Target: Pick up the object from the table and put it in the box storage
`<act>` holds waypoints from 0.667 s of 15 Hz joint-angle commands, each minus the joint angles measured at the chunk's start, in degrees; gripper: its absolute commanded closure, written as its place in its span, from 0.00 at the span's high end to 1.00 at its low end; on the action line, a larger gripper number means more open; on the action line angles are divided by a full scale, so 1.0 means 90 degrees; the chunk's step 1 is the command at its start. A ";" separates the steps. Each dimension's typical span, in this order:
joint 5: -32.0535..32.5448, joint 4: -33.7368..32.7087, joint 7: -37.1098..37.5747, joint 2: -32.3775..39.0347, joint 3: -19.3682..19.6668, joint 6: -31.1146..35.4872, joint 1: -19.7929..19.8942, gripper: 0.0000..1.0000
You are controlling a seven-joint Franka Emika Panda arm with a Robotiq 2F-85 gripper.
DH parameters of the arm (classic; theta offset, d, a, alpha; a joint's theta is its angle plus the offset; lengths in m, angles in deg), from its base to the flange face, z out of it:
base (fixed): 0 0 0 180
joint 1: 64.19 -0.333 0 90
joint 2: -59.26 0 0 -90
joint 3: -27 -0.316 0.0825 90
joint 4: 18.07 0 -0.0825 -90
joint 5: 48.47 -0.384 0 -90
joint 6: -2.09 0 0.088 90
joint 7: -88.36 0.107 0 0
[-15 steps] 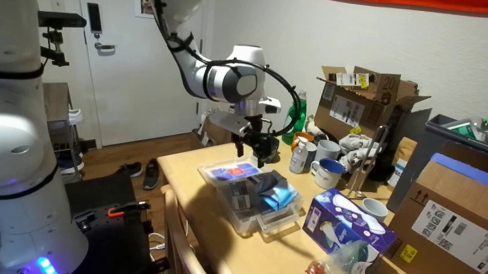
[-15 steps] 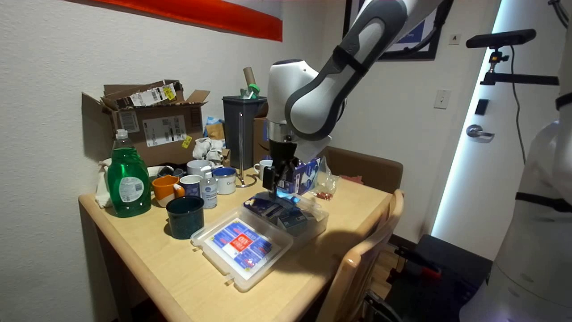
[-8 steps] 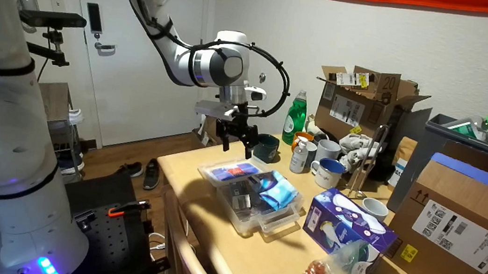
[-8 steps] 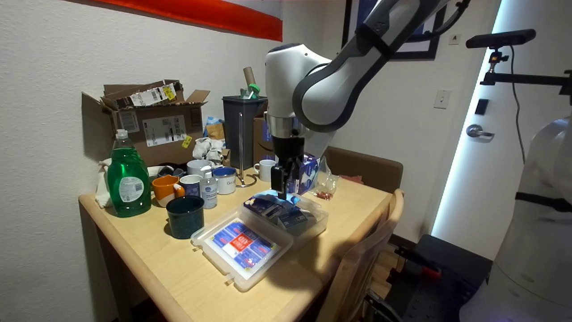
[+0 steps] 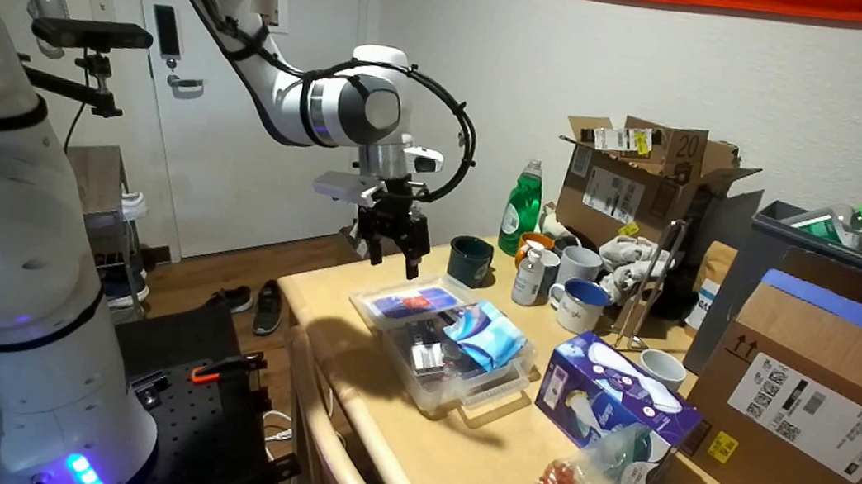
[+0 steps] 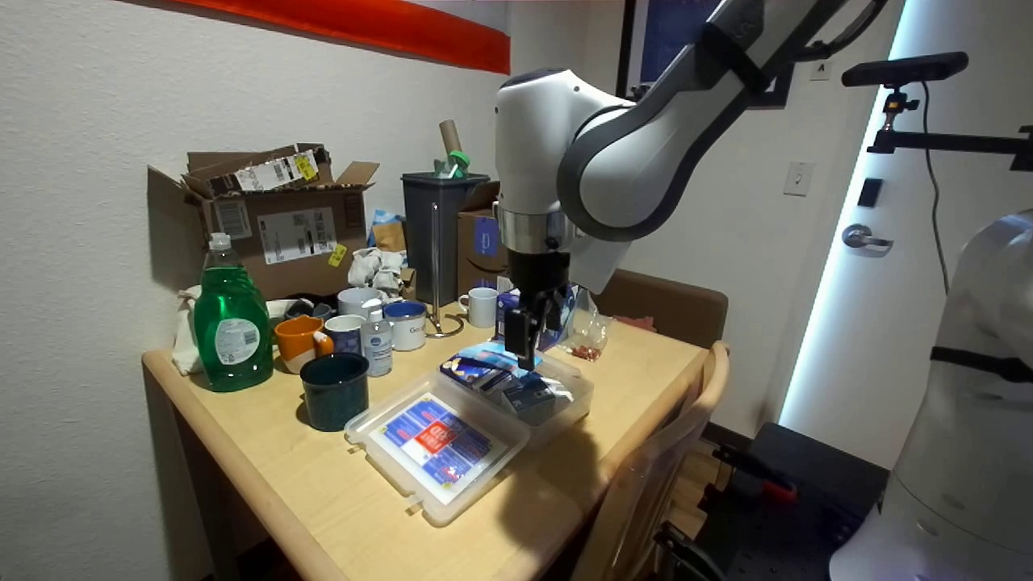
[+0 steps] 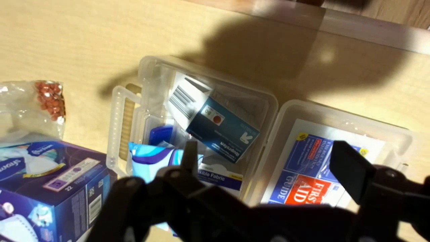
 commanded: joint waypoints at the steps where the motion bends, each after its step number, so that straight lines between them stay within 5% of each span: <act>1: -0.0129 0.0519 0.0442 -0.0662 -0.0237 -0.0197 0.0042 1.00; 10: -0.0514 0.0799 0.0841 -0.0890 -0.0548 -0.0171 0.0115 1.00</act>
